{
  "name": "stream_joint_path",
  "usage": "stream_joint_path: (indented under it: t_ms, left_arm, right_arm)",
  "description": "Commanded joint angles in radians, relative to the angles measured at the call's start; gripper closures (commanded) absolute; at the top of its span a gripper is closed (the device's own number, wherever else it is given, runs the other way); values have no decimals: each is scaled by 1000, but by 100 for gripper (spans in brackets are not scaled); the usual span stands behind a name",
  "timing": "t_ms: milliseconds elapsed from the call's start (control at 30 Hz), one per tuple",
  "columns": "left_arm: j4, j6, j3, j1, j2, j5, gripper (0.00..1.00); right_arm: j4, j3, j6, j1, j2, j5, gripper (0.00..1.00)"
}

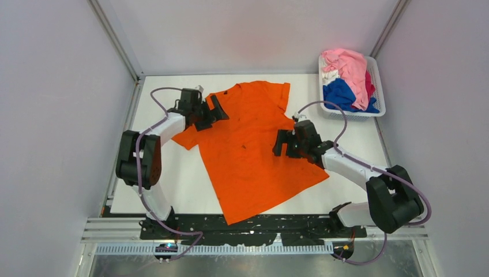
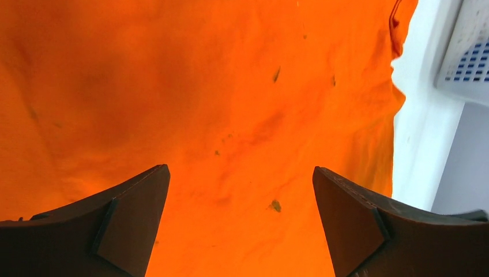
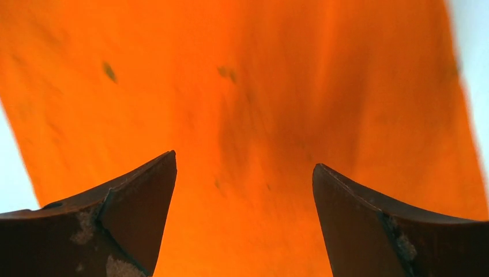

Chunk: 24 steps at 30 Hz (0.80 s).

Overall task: Fold and stack the t-shirts
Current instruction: Flatten out the tshirt

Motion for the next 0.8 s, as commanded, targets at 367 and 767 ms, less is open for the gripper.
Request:
stream_joint_path:
  t_ms: [367, 767]
  left_arm:
    - [151, -88, -298, -126, -57, 51, 0]
    - [284, -287, -698, -487, -317, 13, 0]
  right_arm:
    - [-53, 65, 161, -1, 297, 89, 5]
    - [-228, 597, 58, -39, 638, 74, 5]
